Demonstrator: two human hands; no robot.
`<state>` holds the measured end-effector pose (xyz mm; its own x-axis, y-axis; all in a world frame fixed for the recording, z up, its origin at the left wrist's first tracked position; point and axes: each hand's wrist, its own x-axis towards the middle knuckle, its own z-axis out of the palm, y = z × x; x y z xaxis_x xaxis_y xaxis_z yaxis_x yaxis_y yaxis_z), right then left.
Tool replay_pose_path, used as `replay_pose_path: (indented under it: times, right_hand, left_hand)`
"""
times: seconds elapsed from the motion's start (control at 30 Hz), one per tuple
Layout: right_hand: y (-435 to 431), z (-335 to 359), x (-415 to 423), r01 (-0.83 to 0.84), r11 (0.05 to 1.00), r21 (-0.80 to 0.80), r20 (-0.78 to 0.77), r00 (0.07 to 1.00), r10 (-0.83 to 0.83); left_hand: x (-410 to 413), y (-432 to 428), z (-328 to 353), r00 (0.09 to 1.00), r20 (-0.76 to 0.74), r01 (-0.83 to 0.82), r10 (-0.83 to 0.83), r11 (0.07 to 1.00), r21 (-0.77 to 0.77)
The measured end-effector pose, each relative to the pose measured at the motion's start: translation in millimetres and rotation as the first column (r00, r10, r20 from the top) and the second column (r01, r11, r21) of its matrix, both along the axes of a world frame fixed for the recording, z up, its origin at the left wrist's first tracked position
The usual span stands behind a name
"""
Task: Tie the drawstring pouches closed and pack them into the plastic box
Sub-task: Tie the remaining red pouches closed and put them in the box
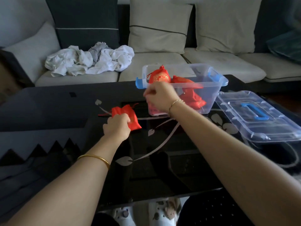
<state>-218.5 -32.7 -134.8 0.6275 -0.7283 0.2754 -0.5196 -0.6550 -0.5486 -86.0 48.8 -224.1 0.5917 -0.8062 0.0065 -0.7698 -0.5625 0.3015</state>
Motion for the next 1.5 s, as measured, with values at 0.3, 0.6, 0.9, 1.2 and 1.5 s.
replay_pose_path:
  times: [0.3,0.6,0.9,1.2,1.5]
  right_hand:
    - [21,-69,-2,0.084,0.98,0.178,-0.533,0.846,0.024]
    - [22,-71,-35,-0.043,0.957,0.285,-0.241,0.964,0.115]
    - [5,-64,-60,-0.008,0.866,0.5,0.095,0.994,-0.046]
    - [10,-47,-68,-0.043,0.944,0.327,0.304,0.951,-0.062]
    - [11,-41,-74,-0.046,0.943,0.331,0.33,0.941,-0.069]
  left_hand:
    - [-21,25,23,0.802,-0.572,0.13,-0.173,0.985,-0.115]
    - [-26,19,12,0.831,-0.557,-0.095,0.021,0.99,-0.104]
    - [-33,18,46,0.864,-0.444,0.109,-0.239,0.948,-0.298]
    - [-41,20,66,0.925,-0.001,0.355,-0.381,0.863,-0.359]
    - [-39,24,70,0.9,-0.192,0.325,-0.391,0.896,-0.302]
